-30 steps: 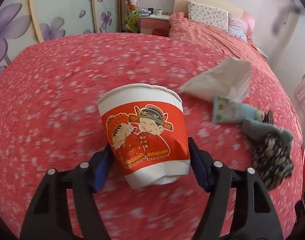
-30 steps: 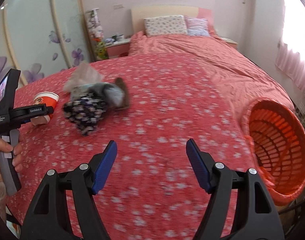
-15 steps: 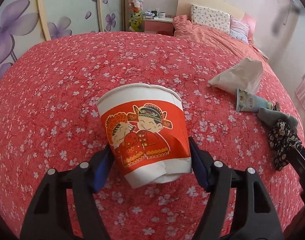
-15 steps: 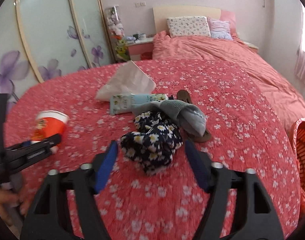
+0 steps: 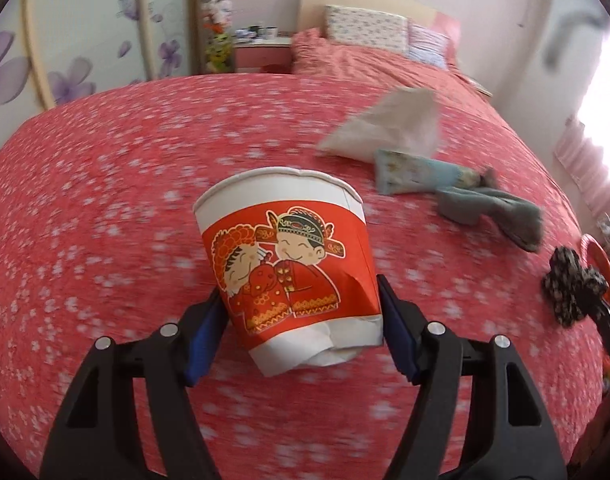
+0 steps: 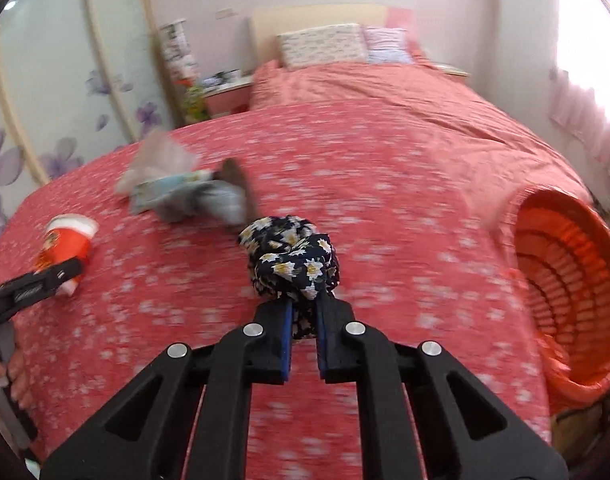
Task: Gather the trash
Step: 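Grasp the red paper cup with the left tool while the right tool grasps the black floral cloth, then carry the cup and floral cloth over the orange basket and open both tools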
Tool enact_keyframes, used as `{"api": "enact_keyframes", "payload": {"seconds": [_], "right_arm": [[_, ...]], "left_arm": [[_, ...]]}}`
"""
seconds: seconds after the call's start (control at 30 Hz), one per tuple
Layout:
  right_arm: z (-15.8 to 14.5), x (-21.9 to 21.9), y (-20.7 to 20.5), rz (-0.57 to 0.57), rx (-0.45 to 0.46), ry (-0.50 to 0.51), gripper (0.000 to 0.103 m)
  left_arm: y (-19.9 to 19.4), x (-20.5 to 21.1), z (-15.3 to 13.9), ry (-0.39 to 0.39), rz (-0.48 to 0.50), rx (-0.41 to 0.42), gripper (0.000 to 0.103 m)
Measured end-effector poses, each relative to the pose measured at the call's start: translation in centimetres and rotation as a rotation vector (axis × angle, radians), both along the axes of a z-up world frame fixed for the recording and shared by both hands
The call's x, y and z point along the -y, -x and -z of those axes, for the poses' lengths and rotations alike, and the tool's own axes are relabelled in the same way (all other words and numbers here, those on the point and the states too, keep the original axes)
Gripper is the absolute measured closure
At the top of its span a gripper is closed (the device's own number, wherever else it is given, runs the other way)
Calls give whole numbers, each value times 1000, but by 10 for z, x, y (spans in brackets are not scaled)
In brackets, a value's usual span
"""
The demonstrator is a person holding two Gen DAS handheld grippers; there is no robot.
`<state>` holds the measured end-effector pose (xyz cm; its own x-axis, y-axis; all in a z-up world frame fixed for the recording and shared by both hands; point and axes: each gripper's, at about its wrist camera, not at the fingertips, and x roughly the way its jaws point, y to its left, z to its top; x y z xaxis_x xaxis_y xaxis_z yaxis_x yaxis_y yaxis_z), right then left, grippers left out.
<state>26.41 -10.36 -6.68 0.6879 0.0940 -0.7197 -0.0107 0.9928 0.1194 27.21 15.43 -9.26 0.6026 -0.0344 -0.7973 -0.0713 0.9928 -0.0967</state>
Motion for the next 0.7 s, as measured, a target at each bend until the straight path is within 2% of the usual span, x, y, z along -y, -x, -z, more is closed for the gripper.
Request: {"api": "enact_keyframes", "payload": {"seconds": [0.1, 0.17, 0.23, 0.43, 0.57, 0.7], "right_arm": [[4, 11, -5, 1, -23, -48, 87], [7, 10, -9, -12, -37, -56, 64], [11, 7, -11, -18, -42, -43, 58], [18, 0, -24, -26, -69, -5, 58], [22, -2, -23, -22, -70, 31, 72], [24, 0, -20, -17, -68, 28, 73]], "left_arm": [[-1, 21, 0, -2, 58, -2, 34], [-1, 35, 3, -11, 89, -10, 34], [-4, 43, 8, -19, 98, -22, 34], [-10, 51, 12, -30, 81, -30, 33], [-16, 51, 13, -46, 80, -24, 33], [-18, 54, 14, -69, 81, -8, 33]]}}
